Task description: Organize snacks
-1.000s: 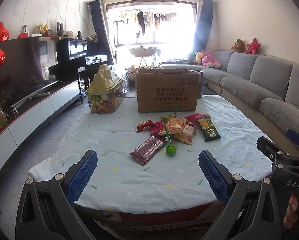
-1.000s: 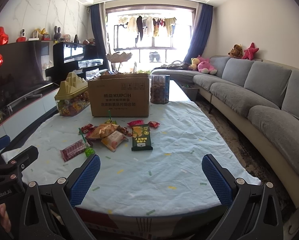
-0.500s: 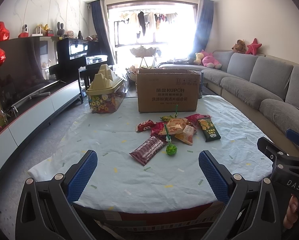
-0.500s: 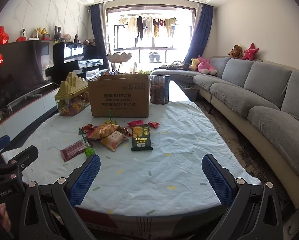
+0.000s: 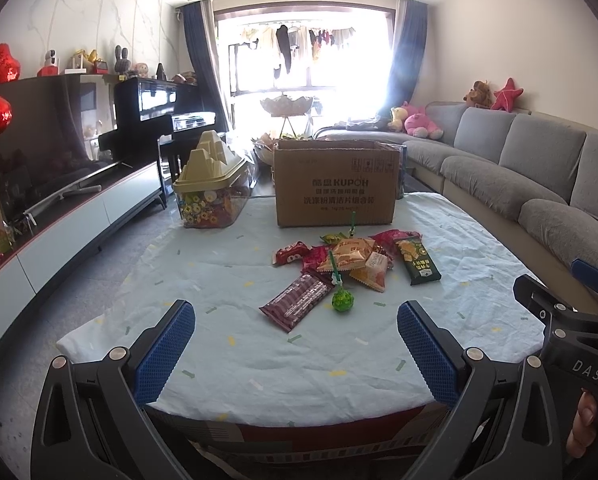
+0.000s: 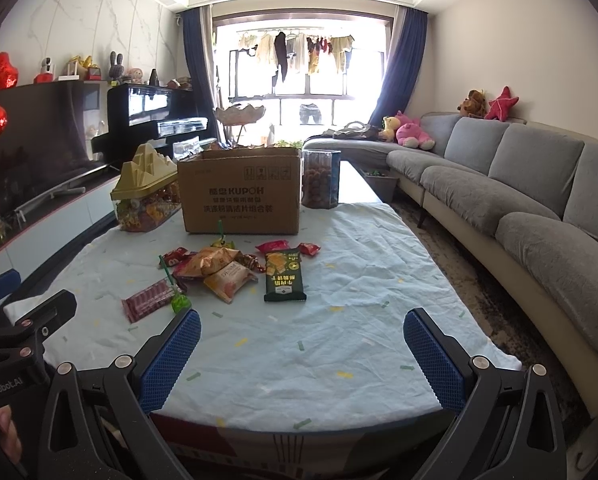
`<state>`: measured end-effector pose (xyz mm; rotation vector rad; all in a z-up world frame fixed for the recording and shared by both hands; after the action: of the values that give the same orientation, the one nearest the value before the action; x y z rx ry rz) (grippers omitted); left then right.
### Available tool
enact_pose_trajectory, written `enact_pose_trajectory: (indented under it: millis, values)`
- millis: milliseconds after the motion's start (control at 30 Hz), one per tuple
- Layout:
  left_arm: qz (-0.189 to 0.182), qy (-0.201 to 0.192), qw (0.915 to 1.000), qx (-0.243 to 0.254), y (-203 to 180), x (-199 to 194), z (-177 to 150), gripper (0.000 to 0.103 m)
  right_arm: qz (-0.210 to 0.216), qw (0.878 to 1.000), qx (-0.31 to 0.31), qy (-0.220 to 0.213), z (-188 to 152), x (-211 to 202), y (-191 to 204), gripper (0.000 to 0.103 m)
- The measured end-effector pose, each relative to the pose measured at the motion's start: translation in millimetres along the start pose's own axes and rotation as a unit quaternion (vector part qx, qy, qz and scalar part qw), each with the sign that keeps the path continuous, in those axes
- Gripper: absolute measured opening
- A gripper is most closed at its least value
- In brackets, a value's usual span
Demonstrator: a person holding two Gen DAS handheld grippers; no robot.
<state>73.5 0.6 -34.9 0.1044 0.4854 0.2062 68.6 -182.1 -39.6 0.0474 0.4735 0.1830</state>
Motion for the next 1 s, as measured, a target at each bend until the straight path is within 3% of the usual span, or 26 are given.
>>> enact_pose_trajectory:
  millis: [533,700,867,1000]
  values:
    - [-0.013,-0.009,0.9997,0.016,2.4,3.5,-1.0,0.103,0.015,1.000,-0.005,0.010,-3.1,0.4,9.1,0.103]
    - [-0.021,-0.017,0.9982,0.053,2.4,17.7,-2.4,0.094,0.035,0.999,-0.034,0.018,-5.4,13.3,23.2,0.103]
    - [-0.053,-0.009,0.9947,0.088,-5.2,36.1,-6.2,0.087,0.063,0.996,-0.058,0.036,-8.1,34.3,40.3,0.103]
    - [-0.074,-0.001,0.9903,0.117,-11.7,54.6,-7.0,0.077,0.081,0.993,-0.065,0.051,-11.2,54.3,47.3,0.094]
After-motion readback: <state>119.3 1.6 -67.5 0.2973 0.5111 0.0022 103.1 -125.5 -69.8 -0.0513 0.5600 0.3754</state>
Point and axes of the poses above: each gripper's, at about its wrist camera, not at the fingertips, and x roughly the way its jaws point, y to its left, z to its top, the point moved 9 cm from there along x, roughly the way its jaws point, and after that the axes turned 14 degrees about z, right-handed, at the moved point
